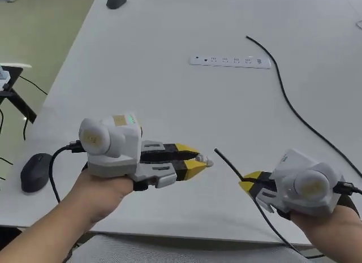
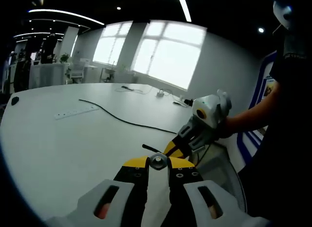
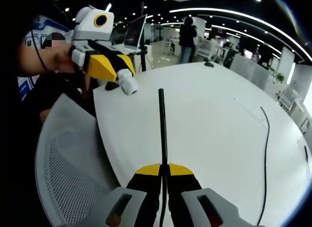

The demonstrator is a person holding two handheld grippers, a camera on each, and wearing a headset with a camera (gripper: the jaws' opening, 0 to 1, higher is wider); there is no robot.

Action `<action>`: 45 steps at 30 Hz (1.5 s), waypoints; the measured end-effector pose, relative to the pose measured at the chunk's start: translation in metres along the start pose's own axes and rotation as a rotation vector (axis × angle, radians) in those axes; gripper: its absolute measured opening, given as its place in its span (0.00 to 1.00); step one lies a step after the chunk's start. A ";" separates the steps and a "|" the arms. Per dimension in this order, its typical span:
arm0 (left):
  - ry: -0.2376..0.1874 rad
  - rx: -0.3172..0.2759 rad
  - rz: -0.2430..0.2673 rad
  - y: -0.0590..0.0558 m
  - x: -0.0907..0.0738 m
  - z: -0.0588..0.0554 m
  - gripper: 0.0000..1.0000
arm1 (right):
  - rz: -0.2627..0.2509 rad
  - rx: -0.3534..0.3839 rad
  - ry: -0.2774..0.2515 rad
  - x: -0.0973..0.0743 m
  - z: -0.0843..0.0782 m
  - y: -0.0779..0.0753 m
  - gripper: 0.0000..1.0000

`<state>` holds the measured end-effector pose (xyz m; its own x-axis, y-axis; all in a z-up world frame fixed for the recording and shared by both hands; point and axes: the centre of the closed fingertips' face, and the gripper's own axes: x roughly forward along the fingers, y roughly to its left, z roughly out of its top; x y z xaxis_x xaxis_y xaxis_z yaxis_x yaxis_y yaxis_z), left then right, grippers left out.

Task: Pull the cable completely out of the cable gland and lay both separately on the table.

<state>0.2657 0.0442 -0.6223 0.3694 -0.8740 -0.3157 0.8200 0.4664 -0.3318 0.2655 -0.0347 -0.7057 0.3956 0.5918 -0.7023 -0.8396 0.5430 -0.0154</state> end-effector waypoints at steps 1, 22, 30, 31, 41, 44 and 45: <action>-0.003 -0.005 0.006 0.001 0.000 -0.001 0.15 | 0.002 -0.002 0.000 0.000 0.000 -0.001 0.00; -0.004 0.054 0.016 0.018 -0.002 -0.023 0.15 | -0.006 0.015 0.026 0.016 0.022 -0.024 0.00; -0.012 0.075 0.006 0.030 -0.013 -0.029 0.15 | -0.007 0.062 0.019 0.029 0.039 -0.027 0.00; -0.011 0.075 0.004 0.031 -0.014 -0.031 0.15 | -0.009 0.059 0.020 0.031 0.040 -0.028 0.00; 0.053 0.115 -0.009 0.037 -0.019 -0.061 0.15 | -0.005 0.000 0.082 0.057 0.047 -0.029 0.00; 0.056 0.116 -0.009 0.038 -0.019 -0.067 0.15 | 0.004 -0.013 0.103 0.064 0.046 -0.029 0.00; 0.054 0.110 -0.011 0.038 -0.019 -0.068 0.15 | 0.004 -0.017 0.110 0.066 0.046 -0.029 0.00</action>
<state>0.2601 0.0883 -0.6896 0.3385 -0.8688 -0.3614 0.8679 0.4367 -0.2369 0.3334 0.0155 -0.7191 0.3499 0.5247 -0.7761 -0.8476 0.5302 -0.0237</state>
